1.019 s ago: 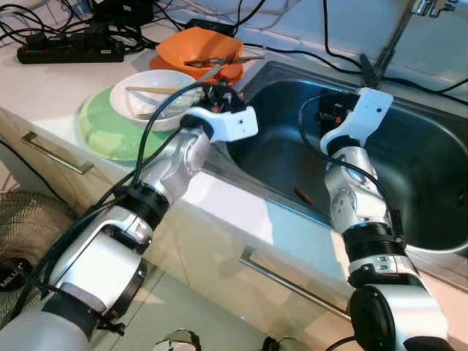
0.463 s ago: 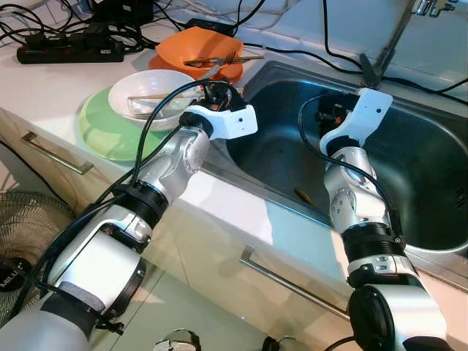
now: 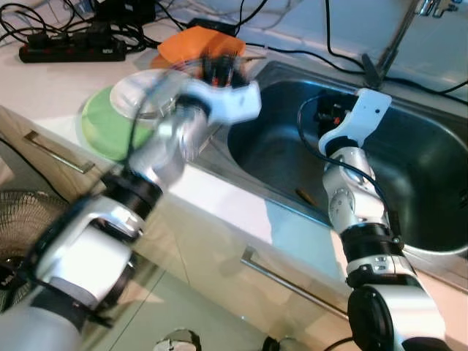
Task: Kitchen organization
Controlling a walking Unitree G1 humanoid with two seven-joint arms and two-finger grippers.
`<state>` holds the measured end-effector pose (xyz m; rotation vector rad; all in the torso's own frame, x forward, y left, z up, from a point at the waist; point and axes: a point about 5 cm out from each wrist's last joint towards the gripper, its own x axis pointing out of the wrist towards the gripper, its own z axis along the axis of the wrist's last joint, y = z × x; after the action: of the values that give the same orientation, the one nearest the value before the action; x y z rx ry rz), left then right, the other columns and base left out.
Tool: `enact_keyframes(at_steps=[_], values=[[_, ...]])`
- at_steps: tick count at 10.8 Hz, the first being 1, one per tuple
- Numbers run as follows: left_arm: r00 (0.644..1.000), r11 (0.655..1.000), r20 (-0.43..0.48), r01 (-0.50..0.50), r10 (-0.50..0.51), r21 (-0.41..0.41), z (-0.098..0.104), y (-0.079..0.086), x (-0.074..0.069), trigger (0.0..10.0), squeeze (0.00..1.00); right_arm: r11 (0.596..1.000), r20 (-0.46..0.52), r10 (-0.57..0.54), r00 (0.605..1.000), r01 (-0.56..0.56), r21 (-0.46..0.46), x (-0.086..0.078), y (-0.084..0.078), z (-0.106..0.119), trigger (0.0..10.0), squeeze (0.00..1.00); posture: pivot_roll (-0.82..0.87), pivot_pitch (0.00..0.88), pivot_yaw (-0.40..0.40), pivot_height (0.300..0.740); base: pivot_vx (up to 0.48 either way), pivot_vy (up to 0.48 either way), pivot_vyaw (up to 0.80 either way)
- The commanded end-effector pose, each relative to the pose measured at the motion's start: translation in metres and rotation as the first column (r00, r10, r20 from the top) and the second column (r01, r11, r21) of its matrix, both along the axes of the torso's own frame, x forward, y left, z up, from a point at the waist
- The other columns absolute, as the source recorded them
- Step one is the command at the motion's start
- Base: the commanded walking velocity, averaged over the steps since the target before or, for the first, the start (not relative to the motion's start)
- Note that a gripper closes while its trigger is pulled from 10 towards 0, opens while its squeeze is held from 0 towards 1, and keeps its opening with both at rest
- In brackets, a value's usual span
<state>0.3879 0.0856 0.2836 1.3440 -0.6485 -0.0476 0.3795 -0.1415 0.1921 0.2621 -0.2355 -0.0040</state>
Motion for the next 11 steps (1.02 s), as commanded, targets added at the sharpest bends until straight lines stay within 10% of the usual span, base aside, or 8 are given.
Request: enact_keyframes(at_steps=[1, 2, 4, 6, 7, 8, 11], values=[[0.991, 0.999, 0.129, 0.04, -0.035, -0.036, 0.031, -0.005, -0.008, 0.0, 0.0, 1.0, -0.019, -0.011, 1.0, 0.011, 0.013, -0.001, -0.003, -0.005, 10.0, 0.0, 0.07, 0.069, -0.039, 0.74, 0.0, 0.0, 0.0], [0.972, 0.985, 0.216, 0.124, -0.097, -0.118, 0.047, -0.008, -0.018, 9.8, 0.0, 1.0, -0.021, -0.011, 1.0, 0.011, 0.013, 0.0, -0.003, -0.005, 10.0, 0.0, 0.07, 0.067, -0.04, 0.74, 0.0, 0.0, 0.0], [0.921, 0.844, 0.288, 0.364, -0.263, -0.394, 0.066, -0.013, -0.036, 10.0, 0.0, 1.0, -0.021, -0.01, 1.0, 0.01, 0.012, 0.0, -0.002, -0.005, 10.0, 0.0, 0.07, 0.063, -0.04, 0.74, 0.0, 0.0, 0.0], [0.819, 0.343, 0.373, 0.534, -0.435, -0.773, 0.084, 0.001, -0.05, 10.0, 0.0, 1.0, -0.019, -0.017, 1.0, 0.017, 0.014, 0.0, -0.004, -0.006, 10.0, 0.0, 0.06, 0.06, -0.039, 0.74, 0.0, 0.0, 0.0], [0.792, 0.213, 0.392, 0.532, -0.468, -0.82, 0.086, 0.005, -0.049, 10.0, 0.0, 1.0, -0.019, -0.019, 1.0, 0.019, 0.014, 0.0, -0.004, -0.006, 10.0, 0.0, 0.06, 0.06, -0.038, 0.74, 0.0, 0.0, 0.0], [0.718, -0.248, 0.452, 0.379, -0.529, -0.892, 0.079, 0.019, -0.037, 10.0, 0.0, 1.0, -0.016, -0.023, 1.0, 0.023, 0.017, 0.0, -0.004, -0.005, 10.0, 0.0, 0.06, 0.06, -0.037, 0.74, 0.0, 0.0, 0.0], [0.617, -0.673, 0.584, 0.116, -0.527, -0.731, 0.05, 0.028, -0.026, 10.0, 0.0, 0.999, -0.01, -0.03, 0.999, 0.03, 0.025, -0.001, -0.005, -0.005, 10.0, 0.0, 0.06, 0.063, -0.037, 0.74, 0.0, 0.0, 0.0]])
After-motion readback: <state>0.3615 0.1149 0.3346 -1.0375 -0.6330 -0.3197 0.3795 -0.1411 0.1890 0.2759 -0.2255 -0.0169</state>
